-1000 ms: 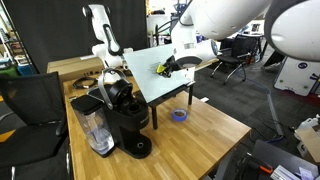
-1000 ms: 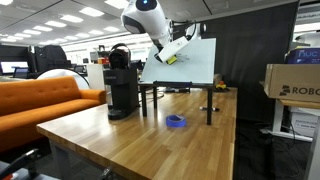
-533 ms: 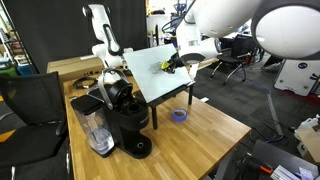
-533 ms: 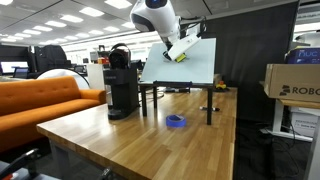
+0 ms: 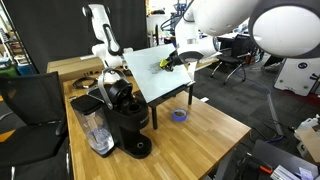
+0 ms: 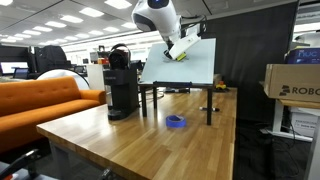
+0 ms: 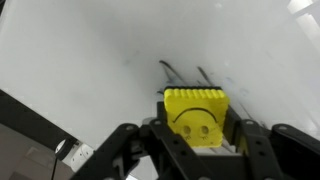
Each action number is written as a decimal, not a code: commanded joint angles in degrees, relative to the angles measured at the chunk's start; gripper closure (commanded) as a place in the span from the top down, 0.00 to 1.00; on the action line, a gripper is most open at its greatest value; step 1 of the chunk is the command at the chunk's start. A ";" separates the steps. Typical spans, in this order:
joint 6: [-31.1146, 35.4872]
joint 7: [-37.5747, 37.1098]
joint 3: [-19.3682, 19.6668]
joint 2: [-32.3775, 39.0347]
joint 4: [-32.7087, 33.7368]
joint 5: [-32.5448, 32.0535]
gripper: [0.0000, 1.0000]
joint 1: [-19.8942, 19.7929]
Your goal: Wipe the whiteboard with the duster
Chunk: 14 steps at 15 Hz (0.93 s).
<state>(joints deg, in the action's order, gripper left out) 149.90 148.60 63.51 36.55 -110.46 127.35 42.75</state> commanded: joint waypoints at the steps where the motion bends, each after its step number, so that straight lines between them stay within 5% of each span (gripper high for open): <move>1: -0.04 -0.60 -1.15 -0.64 0.50 -1.84 0.28 -0.52; 4: 4.04 3.08 -8.41 -6.09 1.19 -3.69 0.28 -4.95; 5: 1.11 -0.17 -3.93 -2.81 0.41 -3.50 0.28 -1.21; 14: 2.18 -0.10 -3.67 -5.05 -1.10 -4.49 0.28 1.47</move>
<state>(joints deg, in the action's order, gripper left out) 151.76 148.79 59.23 33.93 -109.88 124.92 42.93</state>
